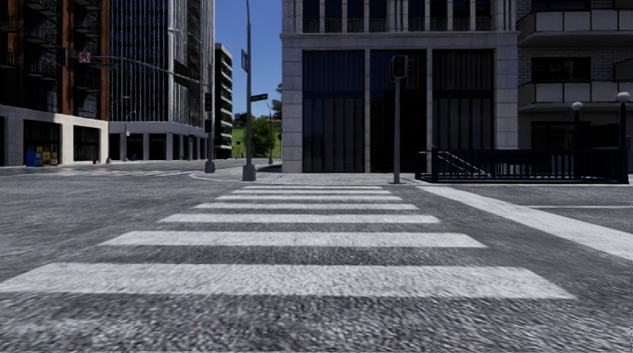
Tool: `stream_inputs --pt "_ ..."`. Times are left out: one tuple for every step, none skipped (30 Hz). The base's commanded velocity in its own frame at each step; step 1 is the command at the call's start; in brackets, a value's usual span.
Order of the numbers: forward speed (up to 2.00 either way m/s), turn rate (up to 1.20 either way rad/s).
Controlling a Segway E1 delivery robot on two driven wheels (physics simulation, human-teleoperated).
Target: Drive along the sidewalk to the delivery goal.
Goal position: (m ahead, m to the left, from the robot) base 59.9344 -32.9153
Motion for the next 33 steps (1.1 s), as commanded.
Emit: stream_inputs --pt "2.0 0.0" --pt "2.0 0.0" --pt "2.0 0.0" --pt "2.0 0.0" --pt "2.0 0.0" --pt "2.0 0.0" --pt "2.0 0.0" --pt "2.0 0.0" --pt "2.0 0.0" --pt "2.0 0.0" --pt "2.0 0.0" --pt "2.0 0.0" --pt "2.0 0.0" --pt "2.0 0.0" --pt "2.0 0.0" --pt "2.0 0.0" --pt "2.0 0.0" --pt "2.0 0.0" --pt "2.0 0.0" --pt "2.0 0.0" --pt "2.0 0.0" --pt "2.0 0.0" --pt "2.0 0.0" --pt "2.0 0.0" --pt "2.0 0.0" --pt "2.0 0.0" --pt "2.0 0.0" --pt "2.0 0.0" --pt "2.0 0.0" --pt "2.0 0.0" --pt "2.0 0.07" --pt "2.0 0.1" --pt "2.0 0.1"
